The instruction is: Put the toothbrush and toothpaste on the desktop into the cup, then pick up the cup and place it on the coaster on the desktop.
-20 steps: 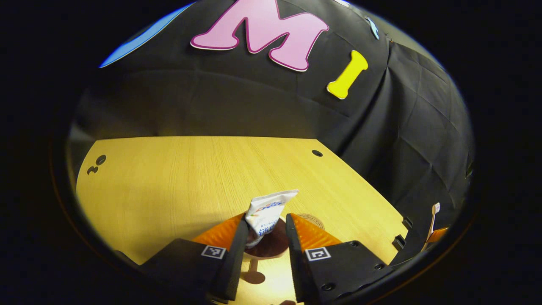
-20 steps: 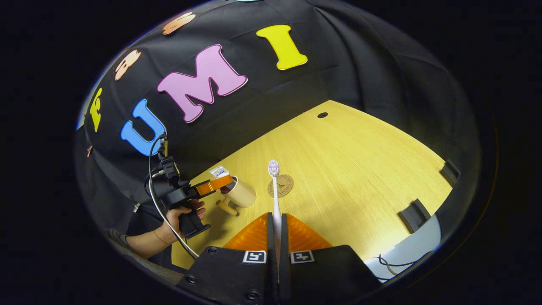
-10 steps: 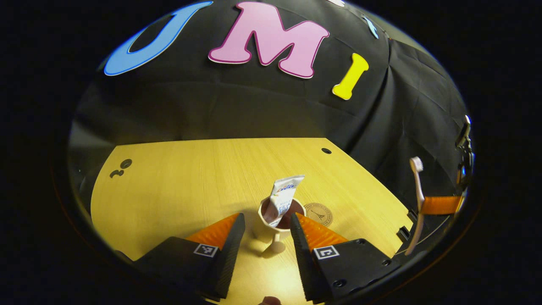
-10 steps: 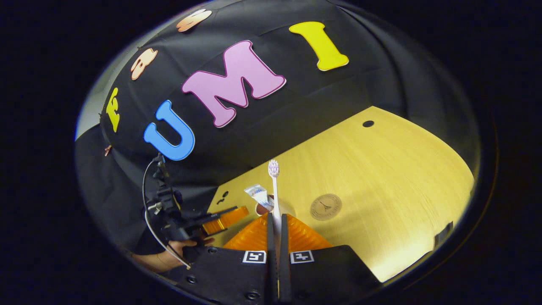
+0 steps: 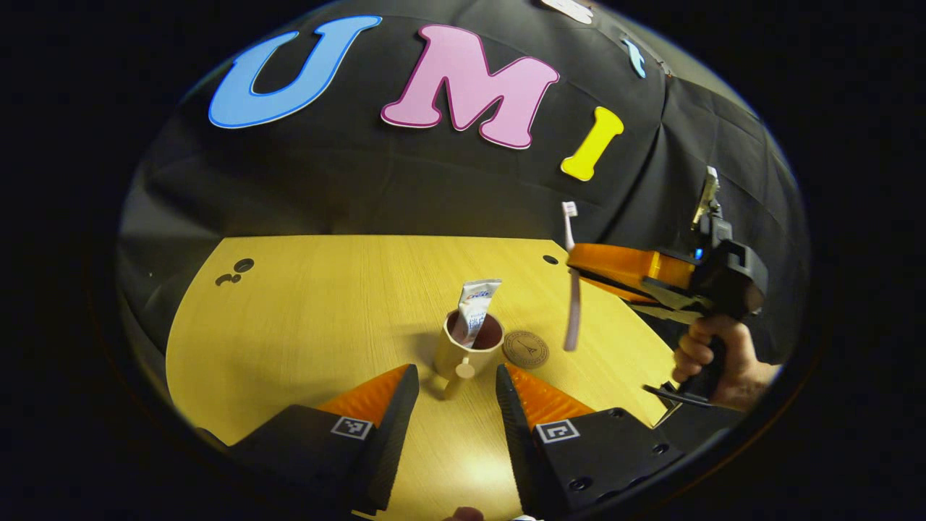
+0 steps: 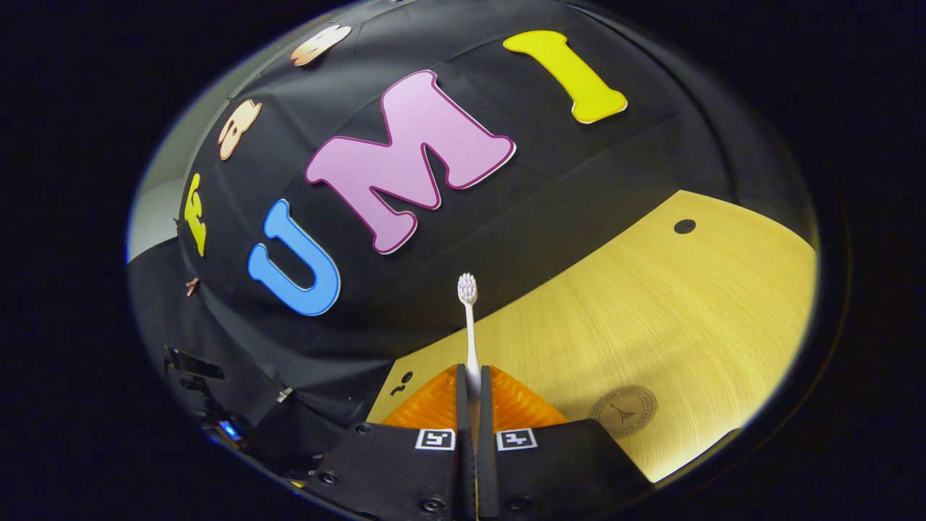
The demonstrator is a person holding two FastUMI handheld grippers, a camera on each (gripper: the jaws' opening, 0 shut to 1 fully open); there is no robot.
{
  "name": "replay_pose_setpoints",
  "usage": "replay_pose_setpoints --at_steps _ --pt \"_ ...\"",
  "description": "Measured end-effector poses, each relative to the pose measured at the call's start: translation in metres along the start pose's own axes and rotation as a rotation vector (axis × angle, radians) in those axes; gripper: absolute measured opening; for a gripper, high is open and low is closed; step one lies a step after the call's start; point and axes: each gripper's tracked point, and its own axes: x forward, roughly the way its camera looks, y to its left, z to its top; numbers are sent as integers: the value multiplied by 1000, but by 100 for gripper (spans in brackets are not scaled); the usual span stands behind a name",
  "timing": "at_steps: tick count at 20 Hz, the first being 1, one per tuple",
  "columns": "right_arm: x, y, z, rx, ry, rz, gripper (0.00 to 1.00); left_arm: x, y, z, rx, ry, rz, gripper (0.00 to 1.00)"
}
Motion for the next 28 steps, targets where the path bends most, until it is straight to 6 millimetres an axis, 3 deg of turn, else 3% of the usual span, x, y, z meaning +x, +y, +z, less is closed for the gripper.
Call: replay_pose_setpoints --at_steps 6,14,20,28 --pt "43 -3 -13 15 -121 -3 6 -12 11 -25 -46 18 -7 67" --pt "71 -26 -47 -11 -206 -35 6 -31 28 -51 -46 27 38 67" --pt "67 -34 -60 -78 -200 -66 7 -44 28 -72 -57 49 56 67" --pt "47 -35 -75 -77 -112 -28 10 -49 21 -73 -128 38 75 67"
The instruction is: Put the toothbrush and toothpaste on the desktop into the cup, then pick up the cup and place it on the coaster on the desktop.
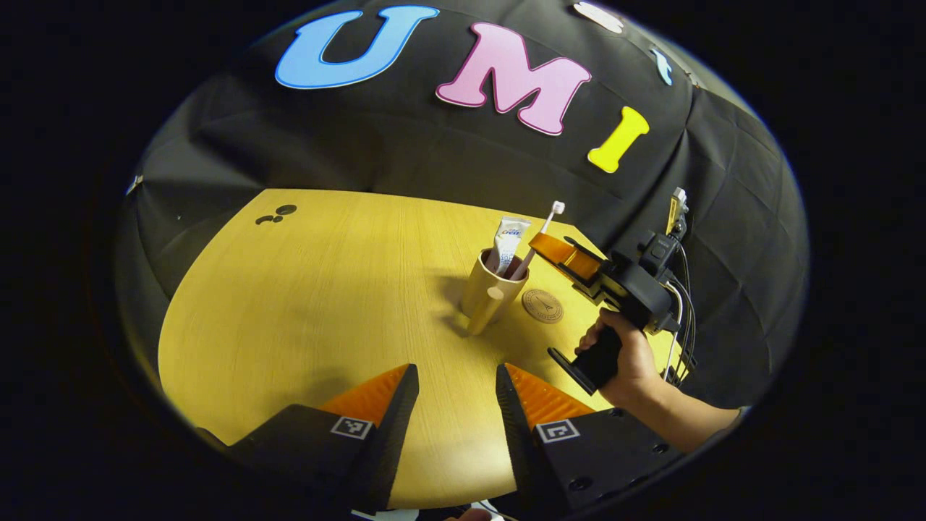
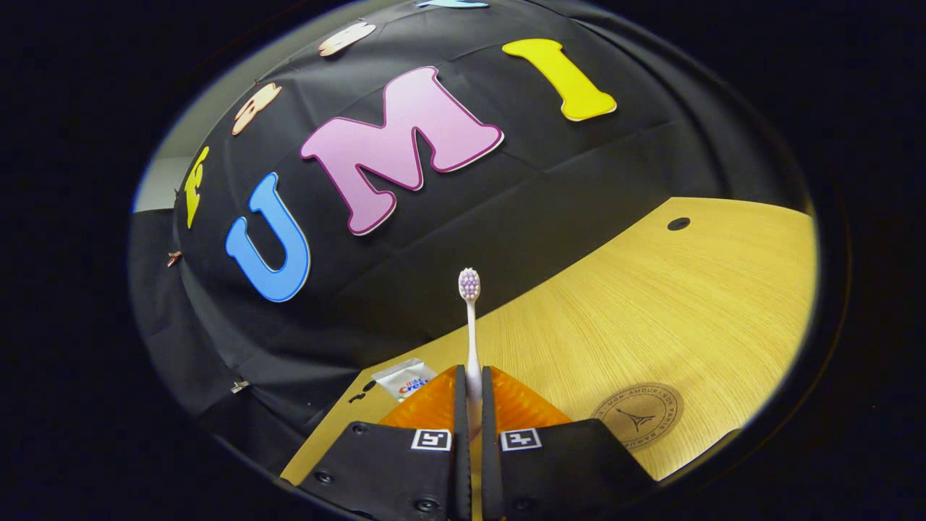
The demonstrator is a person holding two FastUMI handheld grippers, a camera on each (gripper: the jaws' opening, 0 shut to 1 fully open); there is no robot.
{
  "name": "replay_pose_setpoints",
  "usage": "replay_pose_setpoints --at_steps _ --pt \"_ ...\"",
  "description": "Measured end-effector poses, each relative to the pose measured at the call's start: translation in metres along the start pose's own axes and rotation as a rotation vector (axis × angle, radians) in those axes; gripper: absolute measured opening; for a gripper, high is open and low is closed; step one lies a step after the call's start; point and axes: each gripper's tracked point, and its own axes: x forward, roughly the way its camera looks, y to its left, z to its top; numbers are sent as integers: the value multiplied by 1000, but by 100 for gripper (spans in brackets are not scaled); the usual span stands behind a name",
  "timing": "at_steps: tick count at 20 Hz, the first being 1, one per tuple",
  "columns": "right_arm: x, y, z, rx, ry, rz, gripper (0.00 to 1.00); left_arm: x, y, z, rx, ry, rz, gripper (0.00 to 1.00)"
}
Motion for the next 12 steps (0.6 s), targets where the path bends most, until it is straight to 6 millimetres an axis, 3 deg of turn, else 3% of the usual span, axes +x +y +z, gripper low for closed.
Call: replay_pose_setpoints --at_steps 5,8,11,12 --pt "-16 4 -11 19 85 23 11 0 -9 3 2 1 13 67" --pt "-25 -1 -15 12 139 30 28 9 -15 7 25 10 18 67" --pt "-37 -6 -16 15 187 45 32 21 -25 10 50 29 18 67" --pt "-41 -10 -17 11 208 45 39 26 -29 10 59 39 14 67"
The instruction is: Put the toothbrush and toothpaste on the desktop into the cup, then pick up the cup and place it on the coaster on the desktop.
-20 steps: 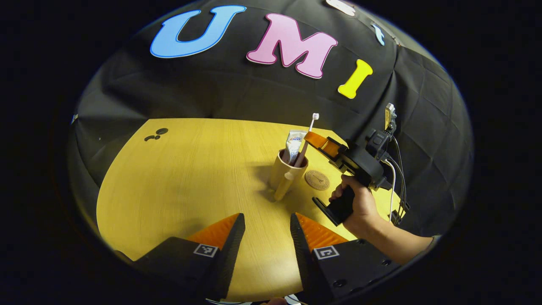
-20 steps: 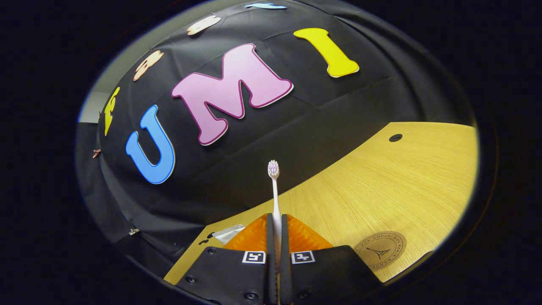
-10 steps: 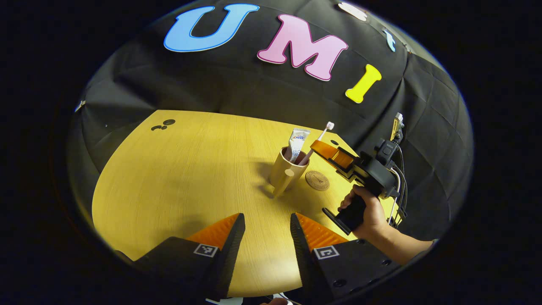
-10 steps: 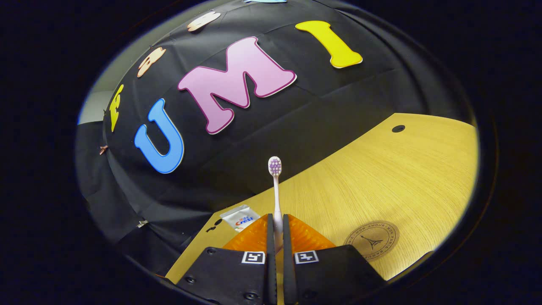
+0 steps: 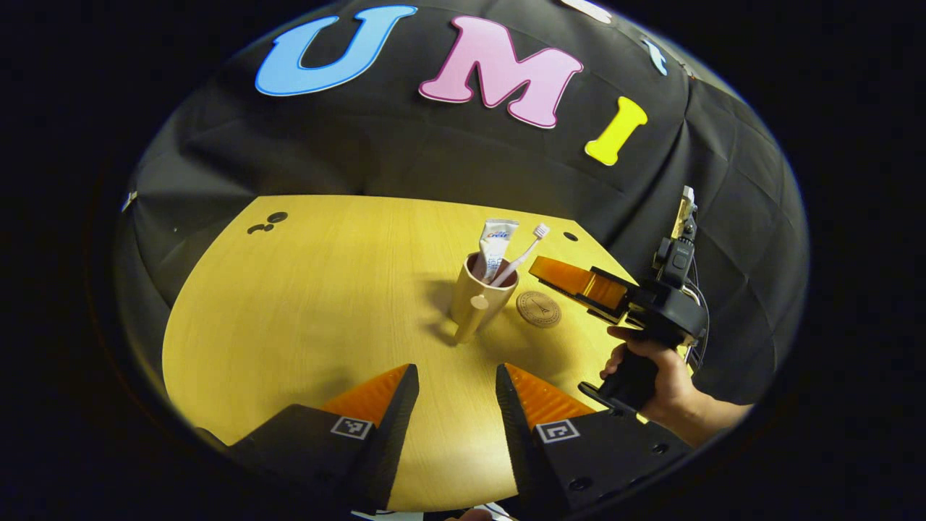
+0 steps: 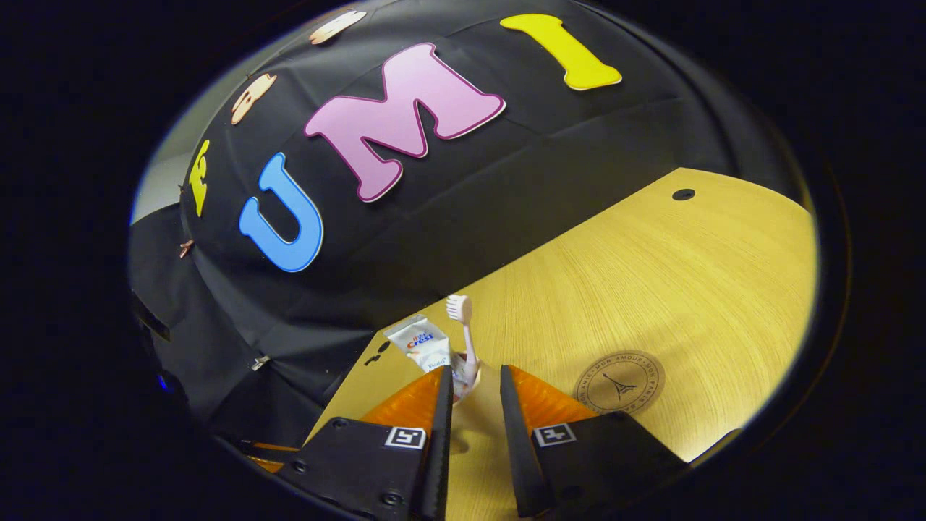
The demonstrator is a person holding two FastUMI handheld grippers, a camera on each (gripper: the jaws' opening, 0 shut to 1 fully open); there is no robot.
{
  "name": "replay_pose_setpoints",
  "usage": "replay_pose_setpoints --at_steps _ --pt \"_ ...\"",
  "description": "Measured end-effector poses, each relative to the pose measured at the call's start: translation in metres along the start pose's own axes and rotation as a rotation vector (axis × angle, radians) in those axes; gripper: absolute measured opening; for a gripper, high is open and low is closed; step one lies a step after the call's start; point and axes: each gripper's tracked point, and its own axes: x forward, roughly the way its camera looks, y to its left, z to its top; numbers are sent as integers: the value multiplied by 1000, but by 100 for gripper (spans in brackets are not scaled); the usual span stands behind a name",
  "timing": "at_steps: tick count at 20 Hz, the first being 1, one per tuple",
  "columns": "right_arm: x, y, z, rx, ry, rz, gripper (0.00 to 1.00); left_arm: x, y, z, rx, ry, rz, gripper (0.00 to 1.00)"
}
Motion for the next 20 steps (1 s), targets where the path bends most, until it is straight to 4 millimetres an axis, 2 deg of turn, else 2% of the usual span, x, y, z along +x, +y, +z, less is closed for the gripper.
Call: replay_pose_setpoints --at_steps 1,2,3,4,5,7,8,9,13,14,15,16,20 --pt "-5 -3 -3 -8 22 2 41 4 -5 1 9 14 -9 67" --pt "-10 -6 -5 -17 44 6 47 11 -11 1 18 31 -20 67" --pt "-15 -12 -6 -26 67 5 31 17 -18 0 22 56 -44 67" --pt "-21 -19 -8 -28 97 -3 51 24 -25 -3 29 89 -64 68" --pt "-28 -25 -11 -24 126 -11 54 28 -26 -5 39 115 -64 67" --pt "-42 -35 -13 -20 164 -24 56 40 -26 -7 61 165 -62 67" --pt "-50 -41 -14 -23 184 -34 42 47 -25 -8 73 189 -60 67" --pt "-58 -45 -15 -19 200 -36 59 53 -23 -7 91 209 -54 67" --pt "-86 -67 -18 -29 261 -71 61 80 -17 -5 155 274 -39 68" --pt "-94 -73 -21 -26 281 -74 46 87 -15 -6 180 296 -34 68" --pt "-102 -78 -22 -28 288 -83 46 93 -11 -6 205 322 -22 68" --pt "-108 -87 -21 -40 280 -96 64 98 -8 -8 225 347 -10 68" --pt "-134 -120 -30 -23 325 -135 63 122 -1 -3 279 400 32 67"
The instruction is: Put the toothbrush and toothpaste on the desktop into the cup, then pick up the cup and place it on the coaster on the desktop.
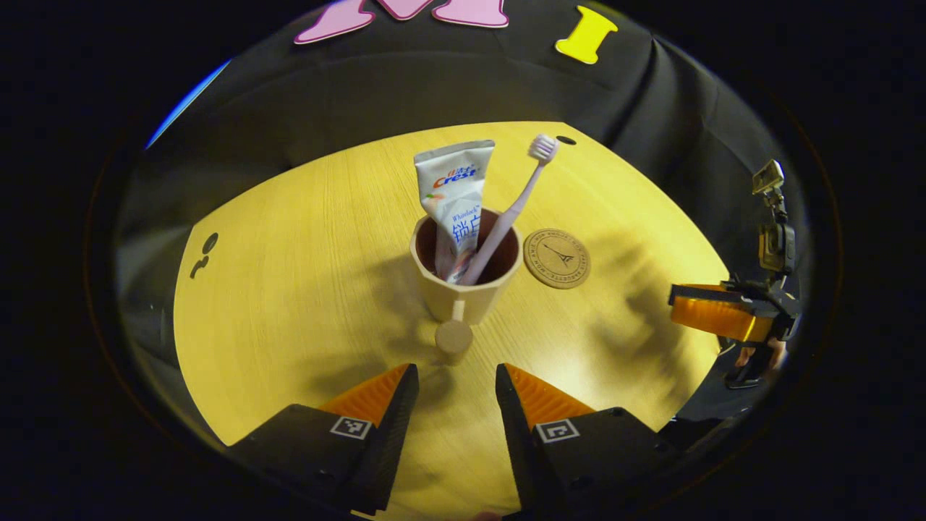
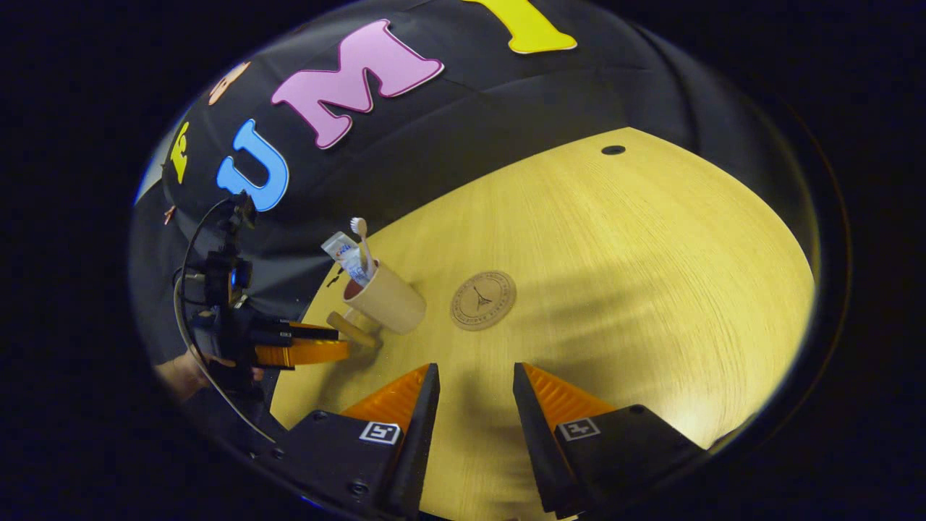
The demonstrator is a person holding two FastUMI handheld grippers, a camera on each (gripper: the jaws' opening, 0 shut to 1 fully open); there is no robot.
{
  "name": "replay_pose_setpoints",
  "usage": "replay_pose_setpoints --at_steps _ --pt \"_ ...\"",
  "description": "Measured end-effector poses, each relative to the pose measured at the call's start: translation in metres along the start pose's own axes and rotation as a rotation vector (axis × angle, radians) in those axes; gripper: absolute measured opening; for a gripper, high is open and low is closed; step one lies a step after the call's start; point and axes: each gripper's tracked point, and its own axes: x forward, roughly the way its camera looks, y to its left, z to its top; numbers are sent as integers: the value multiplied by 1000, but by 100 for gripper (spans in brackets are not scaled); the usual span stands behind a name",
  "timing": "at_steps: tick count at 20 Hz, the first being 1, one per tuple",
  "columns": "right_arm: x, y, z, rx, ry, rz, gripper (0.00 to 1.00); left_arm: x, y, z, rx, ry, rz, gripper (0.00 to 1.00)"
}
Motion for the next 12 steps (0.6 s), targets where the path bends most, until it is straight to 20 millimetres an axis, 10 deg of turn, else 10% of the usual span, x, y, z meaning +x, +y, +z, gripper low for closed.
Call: replay_pose_setpoints --at_steps 8,12 --pt "-30 -46 6 78 -5 -46 63 46 1 15 21 131 16 64" --pt "-38 -58 7 101 -6 -48 63 60 7 14 80 200 50 46"
